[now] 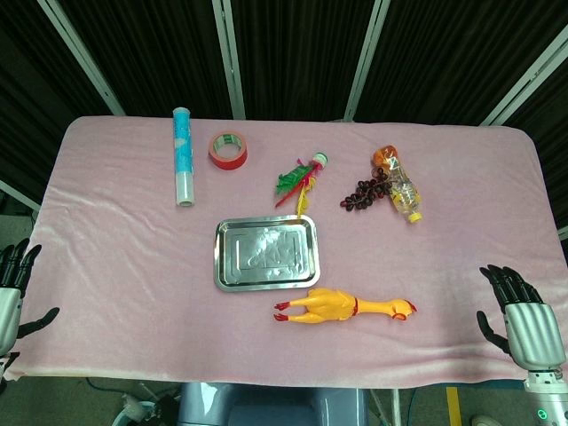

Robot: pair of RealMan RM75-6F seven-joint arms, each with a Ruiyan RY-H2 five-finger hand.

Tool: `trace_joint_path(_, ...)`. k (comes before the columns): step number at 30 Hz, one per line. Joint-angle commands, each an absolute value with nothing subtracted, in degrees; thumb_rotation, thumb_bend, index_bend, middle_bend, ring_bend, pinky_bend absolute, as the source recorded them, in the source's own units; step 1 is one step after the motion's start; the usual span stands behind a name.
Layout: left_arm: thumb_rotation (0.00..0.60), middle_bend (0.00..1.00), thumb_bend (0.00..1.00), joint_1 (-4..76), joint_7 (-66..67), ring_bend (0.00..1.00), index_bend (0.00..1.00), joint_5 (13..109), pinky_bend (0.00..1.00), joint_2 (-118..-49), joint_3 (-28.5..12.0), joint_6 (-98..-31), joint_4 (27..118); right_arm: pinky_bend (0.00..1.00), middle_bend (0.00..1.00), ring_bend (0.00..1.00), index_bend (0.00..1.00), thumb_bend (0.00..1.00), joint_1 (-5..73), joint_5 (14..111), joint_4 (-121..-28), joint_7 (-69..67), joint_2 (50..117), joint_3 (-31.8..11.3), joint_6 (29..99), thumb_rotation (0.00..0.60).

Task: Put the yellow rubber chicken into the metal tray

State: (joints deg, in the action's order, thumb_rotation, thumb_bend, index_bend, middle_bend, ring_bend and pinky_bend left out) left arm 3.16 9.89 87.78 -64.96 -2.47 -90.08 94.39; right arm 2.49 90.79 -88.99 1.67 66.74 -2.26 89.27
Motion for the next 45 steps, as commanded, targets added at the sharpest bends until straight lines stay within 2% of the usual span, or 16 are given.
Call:
trace_joint_path(1, 0.6, 0.0, 0.03, 3.37, 10.24, 0.0, 0.0, 87.47, 0.0, -64.73, -2.01, -88.9, 94.88, 0.26, 0.17, 0.14, 0.16, 0.41, 2.57, 90.8, -89.01, 1.63, 66.73, -2.26, 89.13, 0.6)
trace_joint_path(16, 0.6, 0.0, 0.03, 3.18, 10.9, 0.0, 0.0, 87.53, 0.0, -64.41, -1.4, -88.33, 96.29, 0.26, 0.17, 0.14, 0.16, 0.41, 3.35, 92.02, -88.95, 0.42, 66.39, -1.87, 88.28, 0.6)
trace_joint_path(29, 0.6, 0.0, 0.03, 3.23, 10.11, 0.0, 0.0, 88.3, 0.0, -62.29, -1.32, -88.35, 98.51, 0.26, 0.17, 0.14, 0.16, 0.41, 6.93, 97.35, -89.36, -2.86, 64.79, -0.88, 85.73, 0.6)
trace_joint_path(34, 0.6, 0.0, 0.03, 3.49, 10.51, 0.0, 0.0, 88.63, 0.0, -61.84, -1.42, -88.2, 99.32, 0.26, 0.17, 0.14, 0.16, 0.41, 10.0, 99.64, -90.98, -5.32, 63.74, -0.19, 81.95, 0.6)
trace_joint_path(45, 0.6, 0.0, 0.03, 4.18, 9.78, 0.0, 0.0, 87.37, 0.0, -61.21, -1.92, -86.72, 99.7, 0.26, 0.17, 0.14, 0.16, 0.41, 18.16, 100.26, -91.63, -5.3, 64.8, 1.02, 67.82, 0.6)
